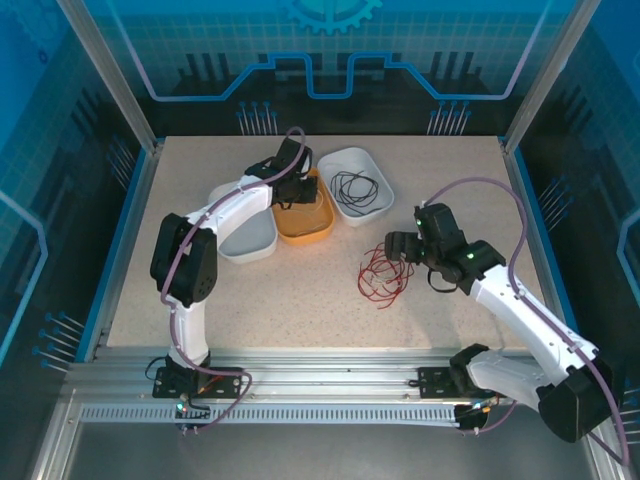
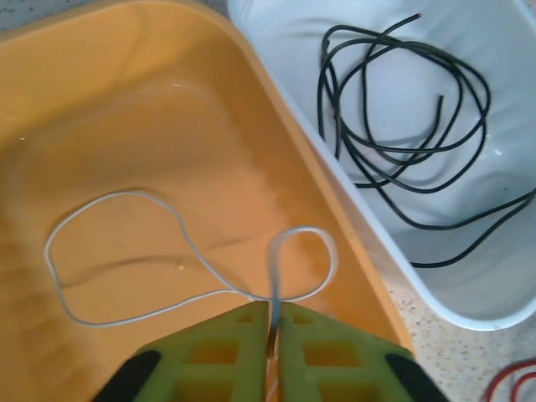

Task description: Untangle the cables

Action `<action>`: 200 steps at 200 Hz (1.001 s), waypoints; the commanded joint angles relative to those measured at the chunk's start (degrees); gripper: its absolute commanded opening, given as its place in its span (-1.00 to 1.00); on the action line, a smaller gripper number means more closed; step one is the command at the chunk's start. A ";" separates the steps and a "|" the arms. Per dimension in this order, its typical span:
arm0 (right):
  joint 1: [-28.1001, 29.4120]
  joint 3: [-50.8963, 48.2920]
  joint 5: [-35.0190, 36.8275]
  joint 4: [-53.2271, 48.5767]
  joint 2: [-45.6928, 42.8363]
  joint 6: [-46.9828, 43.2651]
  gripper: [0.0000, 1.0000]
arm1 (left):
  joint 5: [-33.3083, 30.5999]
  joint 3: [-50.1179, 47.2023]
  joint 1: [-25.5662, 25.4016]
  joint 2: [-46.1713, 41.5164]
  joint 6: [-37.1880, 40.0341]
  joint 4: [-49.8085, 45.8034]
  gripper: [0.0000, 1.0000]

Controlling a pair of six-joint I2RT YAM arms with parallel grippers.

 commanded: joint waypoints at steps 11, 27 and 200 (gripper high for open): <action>-0.94 -4.42 -2.17 -2.02 -2.94 3.17 0.91 | 0.11 -0.92 0.01 0.23 1.64 -1.49 -0.11; -1.06 -5.49 -2.15 -2.76 -3.48 3.99 0.85 | 0.45 -0.73 -0.05 -0.92 1.47 -1.72 0.16; 2.99 -5.75 -8.53 0.62 2.33 6.48 0.09 | -7.31 -46.26 -23.79 -28.37 -19.81 31.33 0.99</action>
